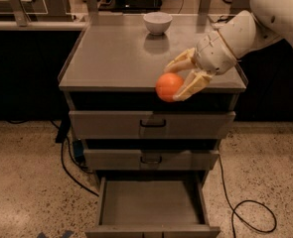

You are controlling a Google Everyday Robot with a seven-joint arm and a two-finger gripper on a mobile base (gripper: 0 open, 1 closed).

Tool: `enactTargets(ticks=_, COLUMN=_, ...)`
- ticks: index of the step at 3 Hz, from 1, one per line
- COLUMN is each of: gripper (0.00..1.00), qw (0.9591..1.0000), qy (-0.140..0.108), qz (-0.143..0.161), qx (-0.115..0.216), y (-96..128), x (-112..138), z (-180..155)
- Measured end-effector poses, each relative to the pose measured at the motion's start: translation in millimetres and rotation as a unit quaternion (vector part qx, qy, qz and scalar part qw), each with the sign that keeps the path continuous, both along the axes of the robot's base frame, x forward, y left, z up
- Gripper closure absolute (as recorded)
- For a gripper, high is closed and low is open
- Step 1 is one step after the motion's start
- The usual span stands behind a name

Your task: Place orange into bottom drawer

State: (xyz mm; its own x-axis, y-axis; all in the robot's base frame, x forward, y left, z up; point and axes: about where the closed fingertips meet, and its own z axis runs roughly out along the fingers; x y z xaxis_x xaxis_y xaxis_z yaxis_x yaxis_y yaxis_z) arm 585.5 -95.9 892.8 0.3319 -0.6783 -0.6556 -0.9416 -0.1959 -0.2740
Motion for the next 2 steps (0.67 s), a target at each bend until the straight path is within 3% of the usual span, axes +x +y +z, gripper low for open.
enactTargets(ticks=1, gripper=1.00, qw=1.0000, qy=0.003, qz=-0.008, qx=0.002, y=-4.2, x=-9.7, z=-19.2)
enactTargets(ticks=2, gripper=1.00, qw=0.9991, qy=-0.005, qz=-0.037, qx=0.017, y=-13.6, x=-31.0, z=-49.6)
